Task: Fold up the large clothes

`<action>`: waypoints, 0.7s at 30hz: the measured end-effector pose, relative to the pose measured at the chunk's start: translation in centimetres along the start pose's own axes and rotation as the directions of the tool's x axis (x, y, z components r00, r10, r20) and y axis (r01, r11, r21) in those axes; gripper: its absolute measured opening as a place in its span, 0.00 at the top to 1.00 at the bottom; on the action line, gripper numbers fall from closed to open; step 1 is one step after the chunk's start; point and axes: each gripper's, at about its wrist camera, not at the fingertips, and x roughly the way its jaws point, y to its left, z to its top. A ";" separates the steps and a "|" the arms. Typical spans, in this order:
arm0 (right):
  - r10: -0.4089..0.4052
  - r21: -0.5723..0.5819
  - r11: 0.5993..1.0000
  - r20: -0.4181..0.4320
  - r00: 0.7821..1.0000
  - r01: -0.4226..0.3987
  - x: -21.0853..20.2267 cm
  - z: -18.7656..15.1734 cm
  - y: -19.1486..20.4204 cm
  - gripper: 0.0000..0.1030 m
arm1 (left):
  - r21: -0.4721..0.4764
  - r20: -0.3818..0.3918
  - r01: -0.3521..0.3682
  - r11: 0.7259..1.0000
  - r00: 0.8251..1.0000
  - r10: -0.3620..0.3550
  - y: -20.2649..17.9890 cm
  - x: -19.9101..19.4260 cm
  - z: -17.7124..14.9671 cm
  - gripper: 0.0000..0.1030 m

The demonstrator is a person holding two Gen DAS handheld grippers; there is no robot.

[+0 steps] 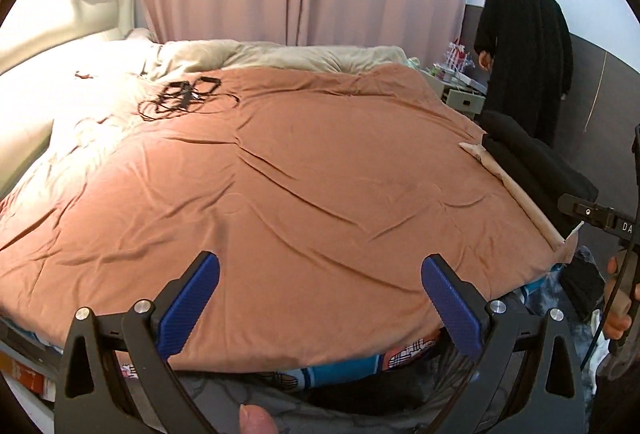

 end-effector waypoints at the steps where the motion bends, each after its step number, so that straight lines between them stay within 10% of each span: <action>1: -0.001 -0.011 1.000 0.011 1.000 0.001 -0.4 -0.3 0.4 0.12 | -0.004 0.010 -0.004 1.000 1.000 0.004 0.2 -0.5 -0.4 0.00; 21: -0.035 -0.093 0.994 0.167 0.985 0.051 -5.4 -7.4 2.2 0.12 | -0.028 0.161 -0.039 0.999 0.986 0.043 0.3 -5.5 -7.6 0.00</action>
